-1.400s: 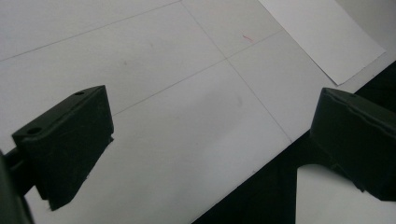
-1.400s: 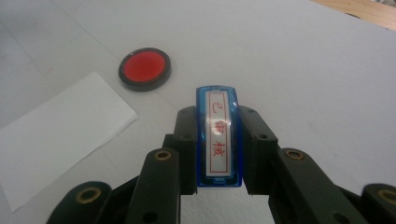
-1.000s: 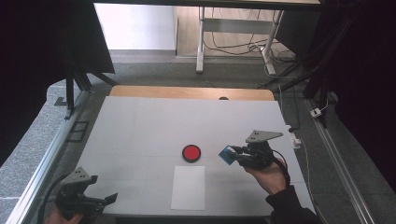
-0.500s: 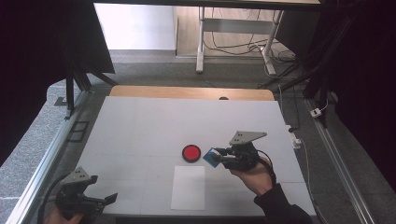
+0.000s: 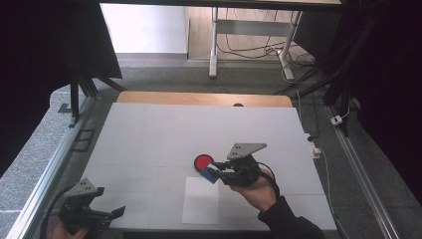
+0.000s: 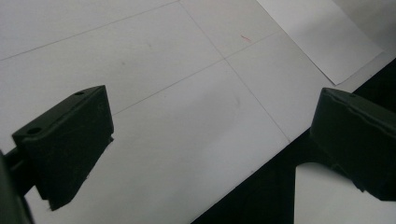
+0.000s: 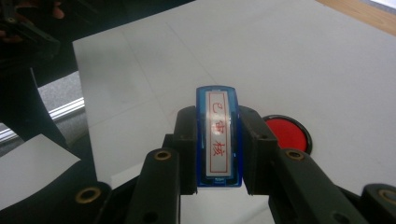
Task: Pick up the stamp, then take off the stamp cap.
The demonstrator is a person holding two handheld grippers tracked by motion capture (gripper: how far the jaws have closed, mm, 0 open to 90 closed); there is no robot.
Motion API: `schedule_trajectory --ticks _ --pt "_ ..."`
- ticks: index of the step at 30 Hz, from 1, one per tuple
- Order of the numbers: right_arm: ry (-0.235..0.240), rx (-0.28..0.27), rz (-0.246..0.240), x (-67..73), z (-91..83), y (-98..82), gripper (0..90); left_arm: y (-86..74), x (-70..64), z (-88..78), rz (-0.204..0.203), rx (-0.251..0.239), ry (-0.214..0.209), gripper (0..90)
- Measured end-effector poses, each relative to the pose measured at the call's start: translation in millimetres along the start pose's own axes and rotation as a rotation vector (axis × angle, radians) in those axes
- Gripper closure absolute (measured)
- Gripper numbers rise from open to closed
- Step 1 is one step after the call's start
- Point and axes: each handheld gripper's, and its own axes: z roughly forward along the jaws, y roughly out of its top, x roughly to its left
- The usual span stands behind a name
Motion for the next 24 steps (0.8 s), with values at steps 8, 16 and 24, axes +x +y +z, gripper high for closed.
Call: schedule_trajectory --ticks 8,16,24 --pt "0.021 -0.002 -0.02 9.2 3.1 0.9 70.9 -0.1 -0.3 -0.1 0.004 0.001 -0.001 0.0" --pt "0.026 -0.003 -0.03 8.7 0.7 -0.9 70.9 0.1 -1.1 0.2 0.009 -0.001 -0.001 0.0" --pt "0.02 -0.009 -0.029 9.3 -2.4 -1.3 70.9 2.2 -2.4 -0.2 0.016 -0.012 -0.041 0.0"
